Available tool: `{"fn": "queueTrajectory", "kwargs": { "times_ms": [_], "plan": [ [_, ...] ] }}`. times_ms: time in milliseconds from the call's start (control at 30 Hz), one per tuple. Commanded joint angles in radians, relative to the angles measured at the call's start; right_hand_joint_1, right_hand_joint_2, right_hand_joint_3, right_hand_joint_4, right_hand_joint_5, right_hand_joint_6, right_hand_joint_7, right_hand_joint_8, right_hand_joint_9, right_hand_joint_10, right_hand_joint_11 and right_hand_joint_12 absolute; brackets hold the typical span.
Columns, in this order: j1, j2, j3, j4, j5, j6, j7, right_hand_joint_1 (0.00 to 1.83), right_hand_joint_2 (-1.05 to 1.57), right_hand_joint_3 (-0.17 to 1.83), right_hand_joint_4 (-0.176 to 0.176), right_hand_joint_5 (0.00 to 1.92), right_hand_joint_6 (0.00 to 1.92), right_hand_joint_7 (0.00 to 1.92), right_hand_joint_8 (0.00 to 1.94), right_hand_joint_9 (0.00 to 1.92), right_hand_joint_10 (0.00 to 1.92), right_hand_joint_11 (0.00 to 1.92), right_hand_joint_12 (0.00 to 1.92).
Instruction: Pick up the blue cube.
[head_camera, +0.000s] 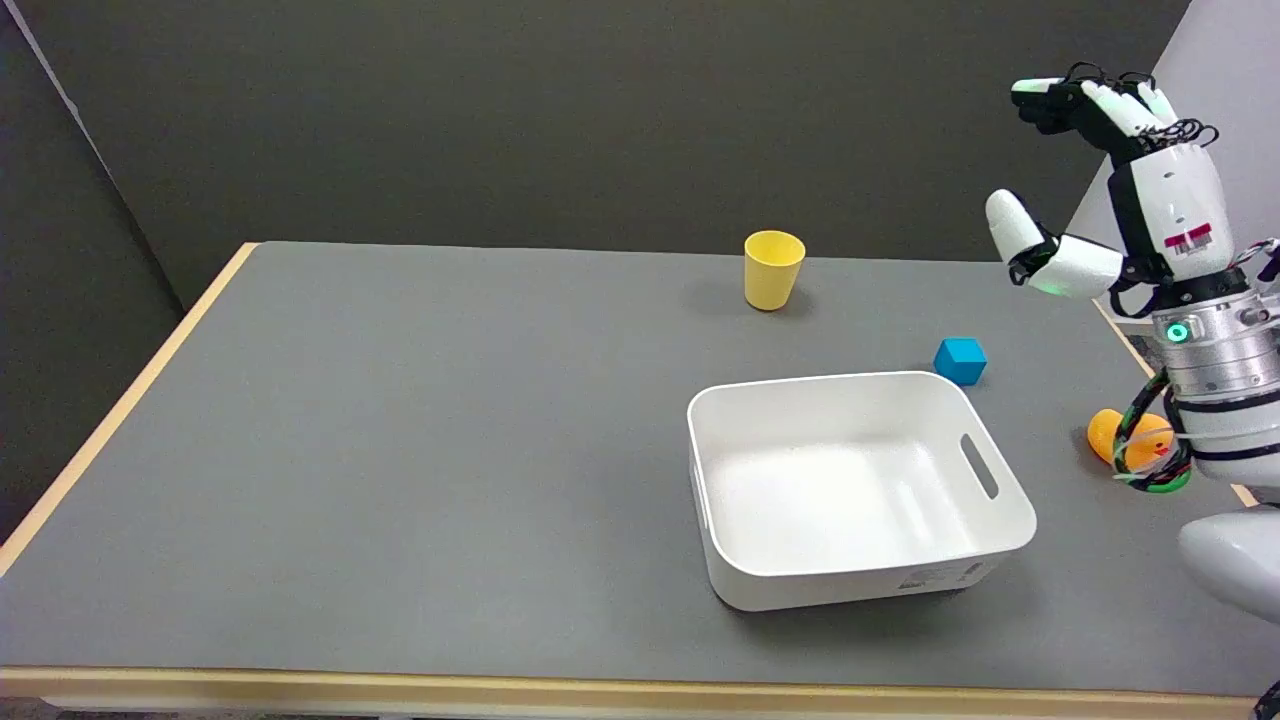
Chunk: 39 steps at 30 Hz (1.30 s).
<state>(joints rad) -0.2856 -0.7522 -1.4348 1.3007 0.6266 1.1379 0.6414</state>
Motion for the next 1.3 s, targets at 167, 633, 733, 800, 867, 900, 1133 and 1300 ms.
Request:
{"fn": "queueTrajectory", "kwargs": {
  "times_ms": [167, 633, 733, 800, 867, 900, 1133, 1300],
  "plan": [
    [-0.129, 0.052, 0.293, 0.048, -0.117, -0.241, 0.013, 0.51, 0.69, 0.86, 0.076, 0.35, 0.66, 0.53, 0.58, 0.44, 1.03, 0.17, 1.33],
    [-0.254, 0.118, 0.521, 0.129, -0.439, -0.691, 0.020, 0.68, 0.64, 0.93, 0.093, 0.36, 0.68, 0.53, 0.59, 0.45, 0.99, 0.16, 1.32],
    [-0.242, 0.150, 0.477, 0.101, -0.484, -0.749, 0.020, 0.69, 0.65, 0.92, 0.093, 0.34, 0.65, 0.51, 0.55, 0.42, 0.96, 0.15, 1.29],
    [-0.215, 0.166, 0.423, 0.077, -0.506, -0.774, 0.020, 0.70, 0.65, 0.92, 0.089, 0.32, 0.61, 0.48, 0.51, 0.39, 0.92, 0.13, 1.27],
    [-0.184, 0.186, 0.344, 0.047, -0.521, -0.788, 0.020, 0.70, 0.64, 0.93, 0.080, 0.29, 0.56, 0.42, 0.46, 0.34, 0.85, 0.10, 1.23],
    [-0.173, 0.194, 0.317, 0.036, -0.525, -0.791, 0.020, 0.70, 0.65, 0.92, 0.069, 0.27, 0.50, 0.37, 0.41, 0.29, 0.80, 0.07, 1.19],
    [-0.088, 0.235, 0.156, -0.078, -0.515, -0.827, 0.020, 0.69, 0.62, 0.94, 0.053, 0.13, 0.34, 0.20, 0.30, 0.17, 0.65, 0.00, 1.12],
    [-0.053, 0.245, 0.071, -0.125, -0.512, -0.850, 0.020, 0.64, 0.59, 0.97, 0.040, 0.06, 0.19, 0.11, 0.30, 0.12, 0.64, 0.00, 1.04]
  ]
}}
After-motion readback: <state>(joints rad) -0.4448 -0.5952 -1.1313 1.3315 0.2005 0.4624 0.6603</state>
